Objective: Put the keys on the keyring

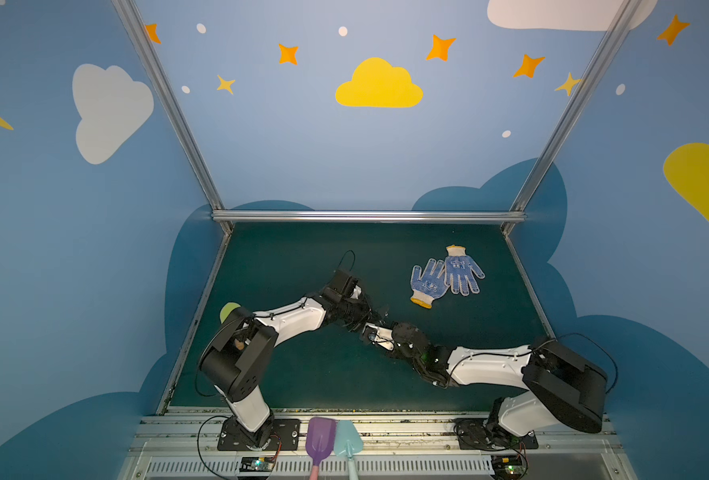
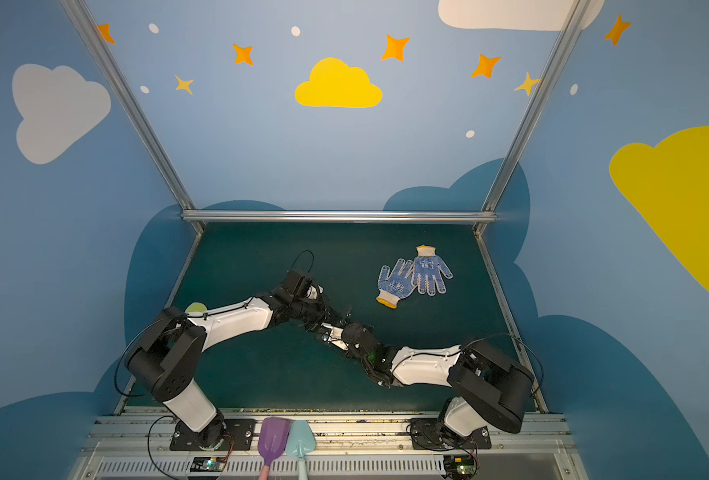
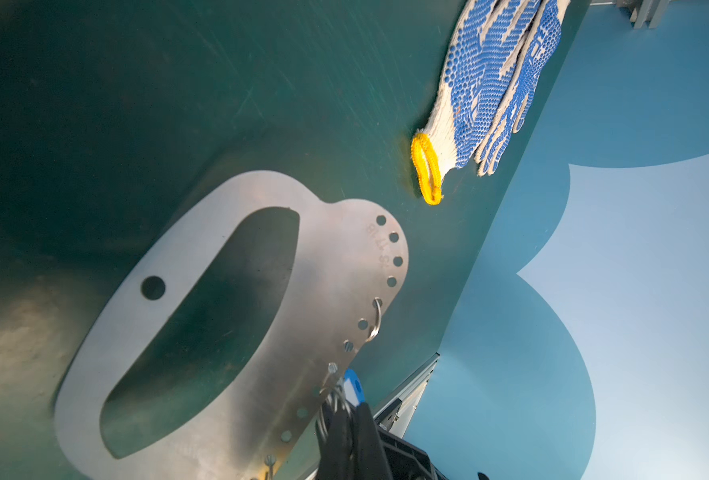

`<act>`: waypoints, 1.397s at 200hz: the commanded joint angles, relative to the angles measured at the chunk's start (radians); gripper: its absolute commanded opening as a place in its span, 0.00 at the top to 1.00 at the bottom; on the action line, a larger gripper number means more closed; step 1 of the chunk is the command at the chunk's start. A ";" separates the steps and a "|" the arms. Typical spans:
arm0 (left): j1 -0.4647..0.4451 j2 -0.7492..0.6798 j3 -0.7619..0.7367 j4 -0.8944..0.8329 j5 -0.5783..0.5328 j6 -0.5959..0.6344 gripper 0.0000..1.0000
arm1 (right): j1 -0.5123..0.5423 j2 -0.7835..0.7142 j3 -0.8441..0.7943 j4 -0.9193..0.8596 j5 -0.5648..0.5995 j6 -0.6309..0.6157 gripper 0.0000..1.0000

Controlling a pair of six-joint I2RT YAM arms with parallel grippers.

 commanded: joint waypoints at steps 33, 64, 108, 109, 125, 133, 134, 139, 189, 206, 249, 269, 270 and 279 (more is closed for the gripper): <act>0.003 -0.022 -0.010 0.033 -0.007 -0.017 0.96 | 0.029 -0.076 -0.003 -0.001 -0.076 0.008 1.00; 0.003 -0.024 -0.011 0.041 -0.019 -0.027 0.96 | 0.046 -0.100 -0.024 -0.019 -0.097 0.001 1.00; 0.006 -0.028 -0.013 0.038 -0.024 -0.026 0.96 | 0.060 -0.151 -0.047 -0.037 -0.114 0.029 1.00; 0.006 -0.028 -0.013 0.036 -0.024 -0.026 0.96 | 0.060 -0.153 -0.047 -0.037 -0.115 0.030 1.00; 0.008 -0.038 -0.020 0.033 -0.036 -0.027 0.96 | 0.059 -0.170 -0.057 -0.040 -0.120 0.032 1.00; 0.010 -0.041 -0.023 0.035 -0.039 -0.026 0.96 | 0.058 -0.176 -0.061 -0.044 -0.121 0.037 1.00; 0.008 -0.042 -0.023 0.035 -0.038 -0.025 0.96 | 0.059 -0.177 -0.062 -0.044 -0.121 0.038 1.00; 0.009 -0.043 -0.023 0.034 -0.037 -0.024 0.96 | 0.059 -0.180 -0.064 -0.047 -0.122 0.039 1.00; 0.018 -0.061 -0.029 0.003 -0.046 -0.005 0.96 | 0.058 -0.220 -0.073 -0.077 -0.125 0.067 1.00; 0.031 -0.081 -0.025 -0.074 -0.068 0.038 0.90 | 0.059 -0.267 -0.077 -0.123 -0.116 0.092 1.00; 0.035 -0.172 -0.027 -0.316 -0.153 0.194 0.64 | 0.057 -0.418 -0.065 -0.320 -0.053 0.230 1.00; 0.031 -0.168 -0.012 -0.418 -0.138 0.264 0.61 | 0.057 -0.484 -0.068 -0.403 -0.034 0.292 1.00; 0.030 -0.167 -0.011 -0.424 -0.139 0.268 0.61 | 0.057 -0.488 -0.068 -0.405 -0.034 0.292 1.00; 0.019 -0.154 0.003 -0.470 -0.145 0.298 0.60 | 0.057 -0.516 -0.075 -0.430 -0.034 0.333 1.00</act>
